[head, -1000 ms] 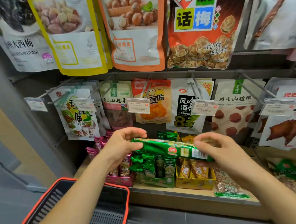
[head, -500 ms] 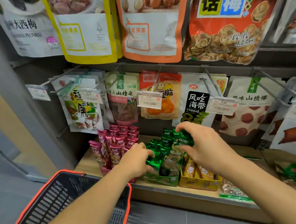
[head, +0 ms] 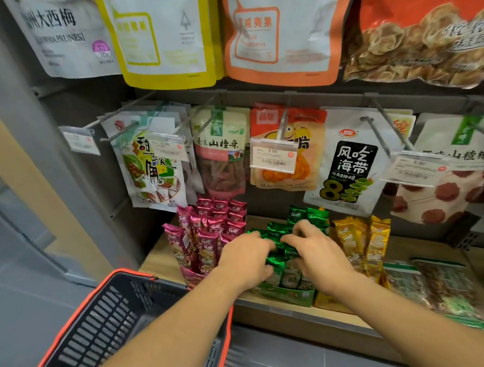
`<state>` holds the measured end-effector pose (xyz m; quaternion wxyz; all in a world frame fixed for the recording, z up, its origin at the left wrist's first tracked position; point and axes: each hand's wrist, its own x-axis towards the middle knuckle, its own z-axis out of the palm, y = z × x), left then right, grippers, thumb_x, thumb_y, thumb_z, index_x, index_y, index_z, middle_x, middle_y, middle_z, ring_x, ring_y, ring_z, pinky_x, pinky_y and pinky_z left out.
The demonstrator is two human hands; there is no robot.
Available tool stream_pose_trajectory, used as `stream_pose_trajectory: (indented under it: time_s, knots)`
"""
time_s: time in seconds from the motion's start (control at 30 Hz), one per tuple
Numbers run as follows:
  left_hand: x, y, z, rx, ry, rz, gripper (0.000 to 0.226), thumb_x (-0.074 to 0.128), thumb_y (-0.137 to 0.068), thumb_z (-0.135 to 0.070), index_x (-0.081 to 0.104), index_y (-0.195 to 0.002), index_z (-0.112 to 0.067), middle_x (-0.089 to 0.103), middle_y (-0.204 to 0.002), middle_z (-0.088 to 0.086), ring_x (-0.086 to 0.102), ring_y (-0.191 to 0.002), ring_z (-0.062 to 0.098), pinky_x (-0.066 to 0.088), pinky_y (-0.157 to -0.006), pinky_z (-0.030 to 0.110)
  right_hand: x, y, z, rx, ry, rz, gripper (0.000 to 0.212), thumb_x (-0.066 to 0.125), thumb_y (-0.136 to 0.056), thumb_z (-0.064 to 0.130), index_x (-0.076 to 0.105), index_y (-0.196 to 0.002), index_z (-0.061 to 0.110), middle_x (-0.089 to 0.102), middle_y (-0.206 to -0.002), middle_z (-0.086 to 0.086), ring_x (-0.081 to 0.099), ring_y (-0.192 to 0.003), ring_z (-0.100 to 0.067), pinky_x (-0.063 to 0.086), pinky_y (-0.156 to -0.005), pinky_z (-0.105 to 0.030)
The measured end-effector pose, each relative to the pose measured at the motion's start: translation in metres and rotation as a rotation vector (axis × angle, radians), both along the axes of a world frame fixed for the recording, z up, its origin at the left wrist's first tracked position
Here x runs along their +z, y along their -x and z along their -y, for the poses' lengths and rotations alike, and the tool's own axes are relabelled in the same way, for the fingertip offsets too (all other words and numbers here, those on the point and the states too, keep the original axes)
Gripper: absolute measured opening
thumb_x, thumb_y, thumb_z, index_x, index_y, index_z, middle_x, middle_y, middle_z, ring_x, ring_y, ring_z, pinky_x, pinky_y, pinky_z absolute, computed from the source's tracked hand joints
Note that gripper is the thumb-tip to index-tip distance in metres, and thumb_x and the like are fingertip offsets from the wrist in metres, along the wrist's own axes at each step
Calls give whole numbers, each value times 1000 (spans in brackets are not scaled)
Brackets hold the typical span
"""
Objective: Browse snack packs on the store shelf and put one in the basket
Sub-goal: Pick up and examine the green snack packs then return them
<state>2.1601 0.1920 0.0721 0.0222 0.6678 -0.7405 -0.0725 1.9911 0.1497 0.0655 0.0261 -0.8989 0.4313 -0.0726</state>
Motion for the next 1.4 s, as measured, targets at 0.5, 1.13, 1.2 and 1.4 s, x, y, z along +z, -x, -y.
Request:
stream_pose_trajectory:
  time_s: [0.5, 1.13, 1.2, 1.4]
  knots:
    - [106, -5, -26, -65, 312, 35, 26, 53, -96, -20, 67, -118, -20, 65, -113, 2, 62, -104, 24, 50, -90, 41, -3, 15, -10, -156, -50, 207, 51, 54, -91, 24, 46, -140, 35, 54, -135, 11, 34, -133, -12, 21, -91, -37]
    - [141, -15, -74, 62, -109, -1713, 35, 66, -85, -27, 70, -116, -10, 70, -112, 12, 69, -95, 22, 56, -76, 27, 122, 60, -82, 63, -758, 677, 29, 74, -80, 45, 56, -100, 35, 66, -97, 6, 64, -75, -4, 51, -66, -20]
    - [143, 0, -74, 159, -34, -1506, 34, 71, -82, -42, 74, -107, -19, 71, -103, 5, 69, -89, 15, 55, -71, 25, 119, 61, -85, 47, -567, 603, 34, 76, -80, 42, 49, -100, 34, 63, -96, 8, 60, -71, -6, 46, -58, -16]
    - [147, 21, -80, 369, 60, -1006, 29, 67, -85, -50, 68, -91, -22, 69, -76, 1, 56, -54, 9, 40, -45, 20, 119, 55, -88, 39, -352, 411, 50, 76, -78, 42, 34, -104, 34, 59, -82, 11, 56, -58, -4, 39, -45, -18]
